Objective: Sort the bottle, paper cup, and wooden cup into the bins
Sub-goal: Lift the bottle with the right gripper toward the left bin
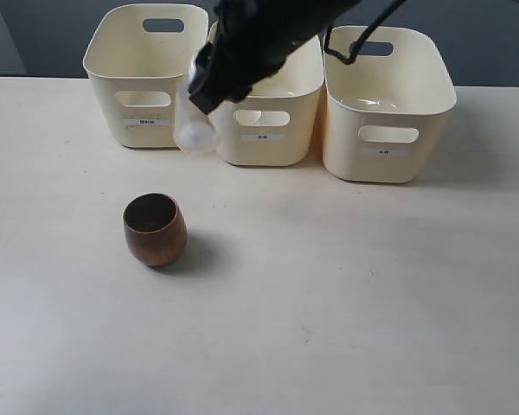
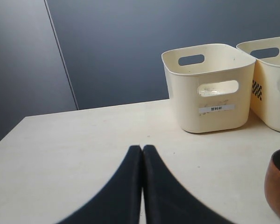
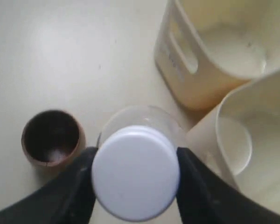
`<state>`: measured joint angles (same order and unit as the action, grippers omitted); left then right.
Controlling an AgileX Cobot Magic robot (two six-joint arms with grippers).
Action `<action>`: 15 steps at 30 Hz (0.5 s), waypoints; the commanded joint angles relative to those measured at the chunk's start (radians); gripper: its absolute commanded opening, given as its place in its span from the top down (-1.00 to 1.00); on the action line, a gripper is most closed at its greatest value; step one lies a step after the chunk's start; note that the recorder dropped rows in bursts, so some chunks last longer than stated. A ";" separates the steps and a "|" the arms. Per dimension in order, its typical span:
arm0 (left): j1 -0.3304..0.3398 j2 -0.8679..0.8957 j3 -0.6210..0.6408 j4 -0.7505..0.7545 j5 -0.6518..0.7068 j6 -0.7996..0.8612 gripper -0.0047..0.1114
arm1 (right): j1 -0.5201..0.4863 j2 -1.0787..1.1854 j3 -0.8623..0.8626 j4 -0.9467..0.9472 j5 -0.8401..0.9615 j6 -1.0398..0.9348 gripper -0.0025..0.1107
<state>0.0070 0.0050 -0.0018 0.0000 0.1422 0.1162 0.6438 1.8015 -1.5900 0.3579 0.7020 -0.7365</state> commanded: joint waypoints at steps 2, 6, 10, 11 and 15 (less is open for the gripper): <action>0.000 -0.005 0.002 0.000 -0.007 -0.002 0.92 | 0.056 -0.028 0.000 0.005 -0.214 -0.010 0.97; 0.000 -0.005 0.002 0.000 -0.007 -0.002 0.92 | 0.087 -0.028 0.000 0.009 -0.348 -0.010 0.97; 0.000 -0.005 0.002 0.000 -0.007 -0.002 0.92 | 0.103 -0.023 0.000 0.017 -0.480 -0.010 0.97; 0.000 -0.005 0.002 0.000 -0.007 -0.002 0.92 | 0.103 -0.018 0.000 0.022 -0.506 -0.010 0.97; 0.000 -0.005 0.002 0.000 -0.007 -0.002 0.92 | 0.103 0.034 0.000 0.042 -0.582 -0.008 0.97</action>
<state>0.0070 0.0050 -0.0018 0.0000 0.1422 0.1162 0.7457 1.8018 -1.5900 0.3868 0.1836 -0.7474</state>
